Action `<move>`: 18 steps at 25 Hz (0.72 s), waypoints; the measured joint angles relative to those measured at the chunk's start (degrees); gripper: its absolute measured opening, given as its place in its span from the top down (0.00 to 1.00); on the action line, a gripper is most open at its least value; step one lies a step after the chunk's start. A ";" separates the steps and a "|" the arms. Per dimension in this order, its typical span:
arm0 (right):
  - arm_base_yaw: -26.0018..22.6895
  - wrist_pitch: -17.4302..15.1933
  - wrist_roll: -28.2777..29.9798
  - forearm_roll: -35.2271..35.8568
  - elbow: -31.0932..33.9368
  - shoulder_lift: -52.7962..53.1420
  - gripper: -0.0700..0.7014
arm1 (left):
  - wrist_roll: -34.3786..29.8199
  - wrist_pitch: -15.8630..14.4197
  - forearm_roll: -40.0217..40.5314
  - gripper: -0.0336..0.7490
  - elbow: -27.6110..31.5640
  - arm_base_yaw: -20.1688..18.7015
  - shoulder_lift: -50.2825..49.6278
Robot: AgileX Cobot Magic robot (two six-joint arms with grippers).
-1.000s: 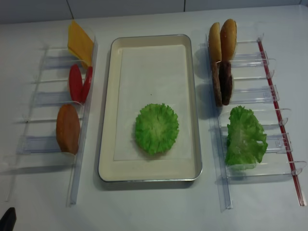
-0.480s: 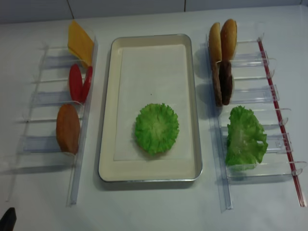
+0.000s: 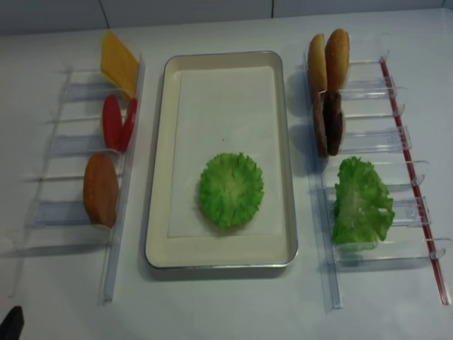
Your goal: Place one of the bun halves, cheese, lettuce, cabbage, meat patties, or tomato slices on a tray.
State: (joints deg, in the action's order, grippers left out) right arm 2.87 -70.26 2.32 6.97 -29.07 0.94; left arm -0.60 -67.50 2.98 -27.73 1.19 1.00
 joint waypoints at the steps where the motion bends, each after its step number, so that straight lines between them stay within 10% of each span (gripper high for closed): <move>1: 0.24 0.00 0.00 0.00 0.00 0.00 0.02 | 0.00 0.00 0.00 0.33 0.00 0.00 0.00; 18: 0.37 0.09 0.26 0.00 0.09 0.00 0.02 | 0.00 0.00 0.00 0.33 0.00 0.00 0.00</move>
State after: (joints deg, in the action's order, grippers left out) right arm 3.24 -70.17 2.59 6.97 -28.98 0.94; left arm -0.60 -67.50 2.98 -27.73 1.19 1.00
